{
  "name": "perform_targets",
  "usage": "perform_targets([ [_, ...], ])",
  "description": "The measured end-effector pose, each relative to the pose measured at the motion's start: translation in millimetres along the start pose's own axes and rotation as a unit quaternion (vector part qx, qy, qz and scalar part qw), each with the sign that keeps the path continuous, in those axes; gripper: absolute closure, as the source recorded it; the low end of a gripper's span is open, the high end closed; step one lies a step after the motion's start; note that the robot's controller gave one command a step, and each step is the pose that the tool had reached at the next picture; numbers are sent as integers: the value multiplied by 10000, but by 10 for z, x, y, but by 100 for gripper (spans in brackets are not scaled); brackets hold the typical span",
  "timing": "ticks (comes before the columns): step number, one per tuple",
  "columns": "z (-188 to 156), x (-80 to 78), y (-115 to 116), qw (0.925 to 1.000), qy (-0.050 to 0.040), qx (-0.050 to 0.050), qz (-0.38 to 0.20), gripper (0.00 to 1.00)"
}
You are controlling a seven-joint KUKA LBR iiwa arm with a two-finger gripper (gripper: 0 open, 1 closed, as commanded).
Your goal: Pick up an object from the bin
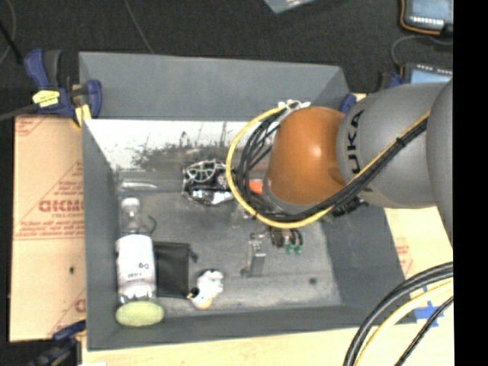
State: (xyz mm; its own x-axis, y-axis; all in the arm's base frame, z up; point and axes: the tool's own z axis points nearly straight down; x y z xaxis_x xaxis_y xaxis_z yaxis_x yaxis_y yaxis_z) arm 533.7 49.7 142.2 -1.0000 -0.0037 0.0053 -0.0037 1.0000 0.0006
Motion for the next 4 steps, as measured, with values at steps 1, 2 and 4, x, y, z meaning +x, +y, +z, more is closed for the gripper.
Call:
perform_targets([
  [1,-45,-18,-2,10000,-40,-2,6,0],
  [2,142,16,440,10000,-32,4,49,0],
  [4,341,-160,1108,9974,-54,-10,718,0],
])
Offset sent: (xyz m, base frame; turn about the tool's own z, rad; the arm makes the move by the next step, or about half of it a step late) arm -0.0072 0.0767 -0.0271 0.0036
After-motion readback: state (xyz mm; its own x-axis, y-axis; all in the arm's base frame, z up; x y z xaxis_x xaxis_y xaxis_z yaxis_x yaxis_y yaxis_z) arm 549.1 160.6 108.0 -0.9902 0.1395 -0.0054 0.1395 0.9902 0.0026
